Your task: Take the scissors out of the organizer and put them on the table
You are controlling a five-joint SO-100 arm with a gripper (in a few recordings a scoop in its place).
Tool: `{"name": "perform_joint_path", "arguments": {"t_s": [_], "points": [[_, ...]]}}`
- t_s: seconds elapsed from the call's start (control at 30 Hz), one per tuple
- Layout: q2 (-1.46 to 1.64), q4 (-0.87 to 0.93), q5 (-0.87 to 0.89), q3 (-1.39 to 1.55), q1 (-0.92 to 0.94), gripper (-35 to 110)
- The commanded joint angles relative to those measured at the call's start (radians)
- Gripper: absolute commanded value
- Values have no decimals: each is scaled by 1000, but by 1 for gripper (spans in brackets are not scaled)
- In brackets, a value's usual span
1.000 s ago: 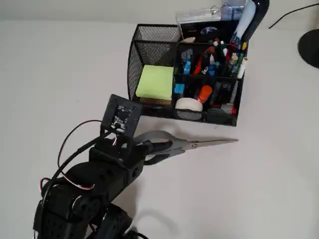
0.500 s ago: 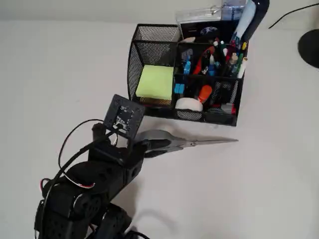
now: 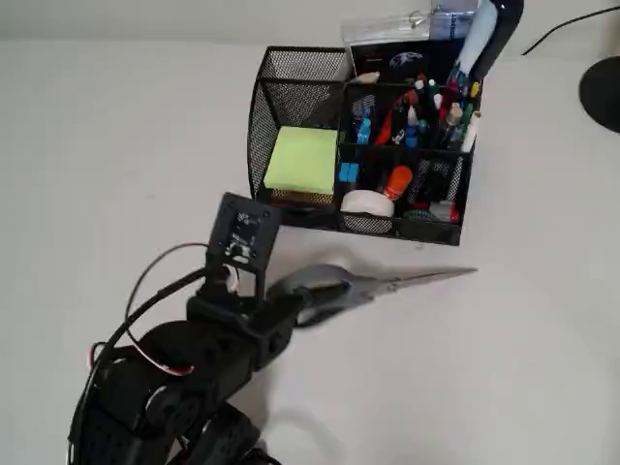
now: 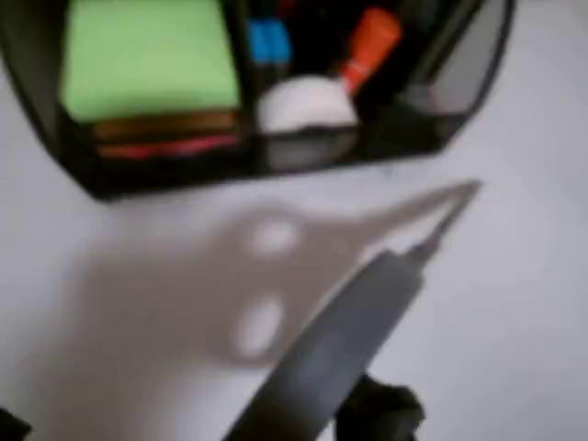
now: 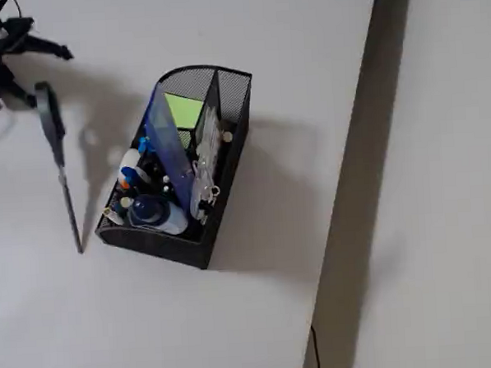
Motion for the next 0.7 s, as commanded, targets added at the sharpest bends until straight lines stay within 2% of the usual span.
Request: {"name": "perform_joint_path", "arguments": {"t_s": [0.0,0.23,0.37,0.47,0.67], "points": [[14,15,-204,-3,121,43],[17,-153,-433,-9,187,43],[15,-207,-425,-28,169,43],[15,-222,-238,-31,97,43],[15,-299,483,-28,-84,41]]}}
